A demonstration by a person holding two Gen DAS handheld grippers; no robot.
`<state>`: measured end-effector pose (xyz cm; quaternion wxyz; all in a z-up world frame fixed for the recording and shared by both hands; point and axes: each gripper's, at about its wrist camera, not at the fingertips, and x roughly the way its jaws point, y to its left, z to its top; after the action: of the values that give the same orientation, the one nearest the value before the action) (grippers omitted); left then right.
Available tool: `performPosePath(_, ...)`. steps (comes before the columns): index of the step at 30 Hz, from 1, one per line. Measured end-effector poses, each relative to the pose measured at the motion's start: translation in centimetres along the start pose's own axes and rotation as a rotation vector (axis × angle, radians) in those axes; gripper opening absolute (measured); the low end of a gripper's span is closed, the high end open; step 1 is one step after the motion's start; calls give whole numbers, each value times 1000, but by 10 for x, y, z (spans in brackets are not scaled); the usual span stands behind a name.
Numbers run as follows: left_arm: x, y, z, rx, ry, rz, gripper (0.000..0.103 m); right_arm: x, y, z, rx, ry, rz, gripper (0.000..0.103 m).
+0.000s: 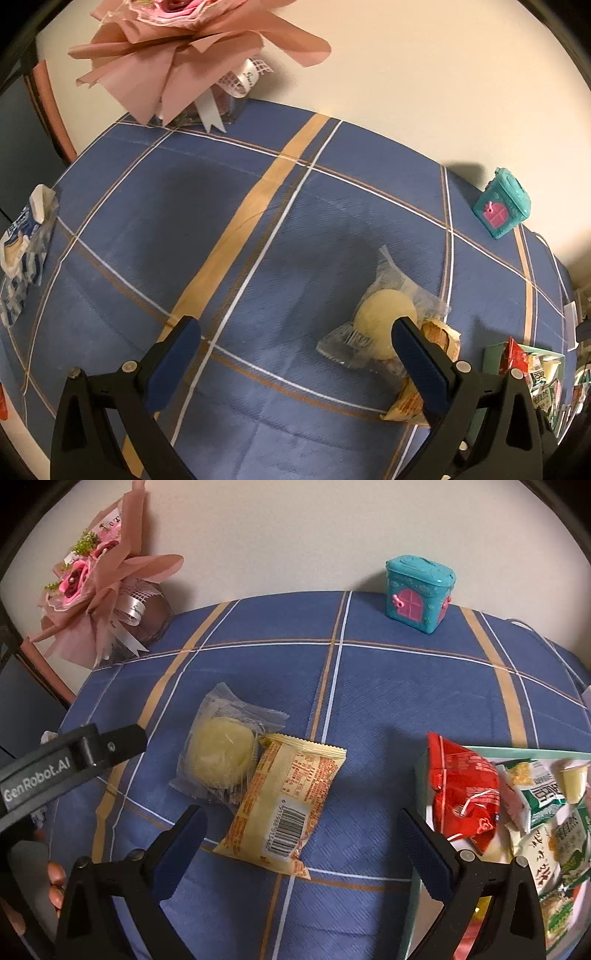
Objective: Organize snacks
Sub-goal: 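Withdraw both open tools from the tray toward the bun and tan packet, then grasp the tan biscuit packet with the right tool while the left tool grasps the clear-wrapped bun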
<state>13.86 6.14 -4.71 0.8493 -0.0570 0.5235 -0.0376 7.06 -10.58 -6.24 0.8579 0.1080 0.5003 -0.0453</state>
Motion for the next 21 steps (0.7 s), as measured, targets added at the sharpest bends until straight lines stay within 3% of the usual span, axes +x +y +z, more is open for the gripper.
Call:
performPosePath(14,14,-20,3,52,3,-62,103,25,-2,3,26,18,-11,102)
performPosePath(21,21,-38,2,101,11,-97,103,23,-13,4,42,10,-39,90)
